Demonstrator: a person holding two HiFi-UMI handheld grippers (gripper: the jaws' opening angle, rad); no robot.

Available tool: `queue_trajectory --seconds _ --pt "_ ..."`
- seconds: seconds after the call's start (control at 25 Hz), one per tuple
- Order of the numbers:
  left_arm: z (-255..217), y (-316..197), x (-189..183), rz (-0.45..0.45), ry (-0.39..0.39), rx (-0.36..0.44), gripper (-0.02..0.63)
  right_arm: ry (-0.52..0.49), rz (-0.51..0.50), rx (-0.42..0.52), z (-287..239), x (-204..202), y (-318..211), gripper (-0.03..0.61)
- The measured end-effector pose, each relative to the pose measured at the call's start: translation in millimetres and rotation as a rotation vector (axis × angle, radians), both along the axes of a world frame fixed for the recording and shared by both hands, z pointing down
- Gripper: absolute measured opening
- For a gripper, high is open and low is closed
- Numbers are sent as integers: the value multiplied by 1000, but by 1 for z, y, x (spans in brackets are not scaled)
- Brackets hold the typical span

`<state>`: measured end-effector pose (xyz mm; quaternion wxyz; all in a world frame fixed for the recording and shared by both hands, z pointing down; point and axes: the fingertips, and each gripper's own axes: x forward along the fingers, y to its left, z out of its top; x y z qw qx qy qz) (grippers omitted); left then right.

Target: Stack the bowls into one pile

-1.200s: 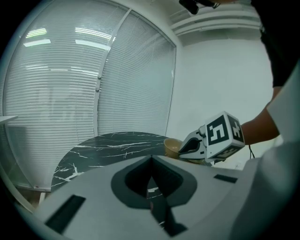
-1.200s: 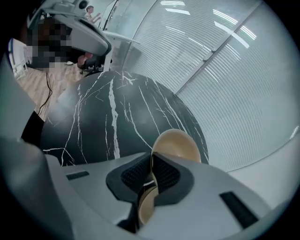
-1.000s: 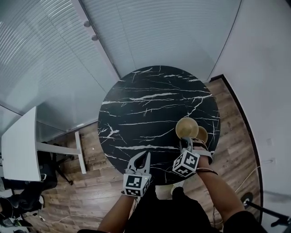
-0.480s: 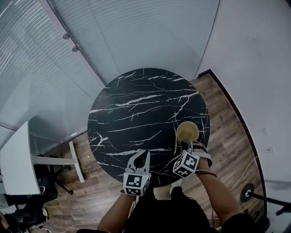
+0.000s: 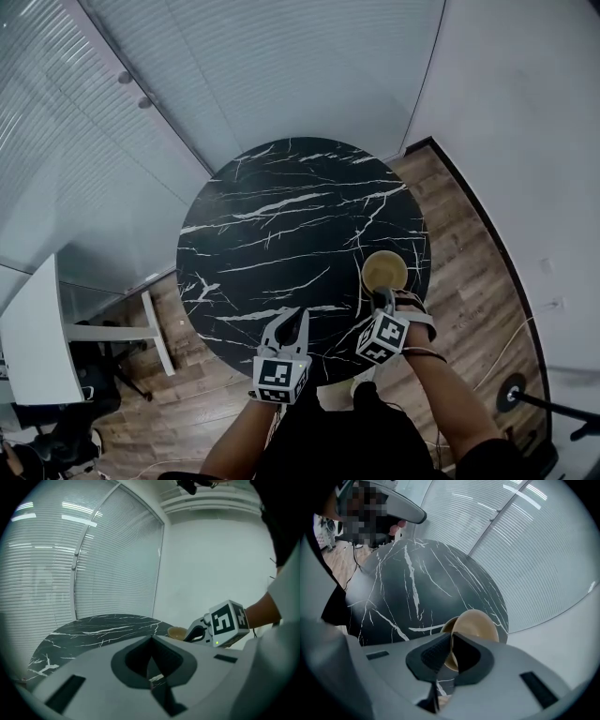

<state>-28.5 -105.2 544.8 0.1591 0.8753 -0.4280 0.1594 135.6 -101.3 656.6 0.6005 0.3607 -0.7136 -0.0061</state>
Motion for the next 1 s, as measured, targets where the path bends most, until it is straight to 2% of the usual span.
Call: queue_trajectory --seconds 0.56,0.76,1.0 --pt "0 -1 -4 -21 2 6 9 -14 -8 -46 10 1 4 40" --pt "3 2 -9 -25 -14 6 9 -20 -8 -52 9 1 7 99" --pt "0 1 -5 -20 -7 15 9 -46 8 -13 -7 1 5 109"
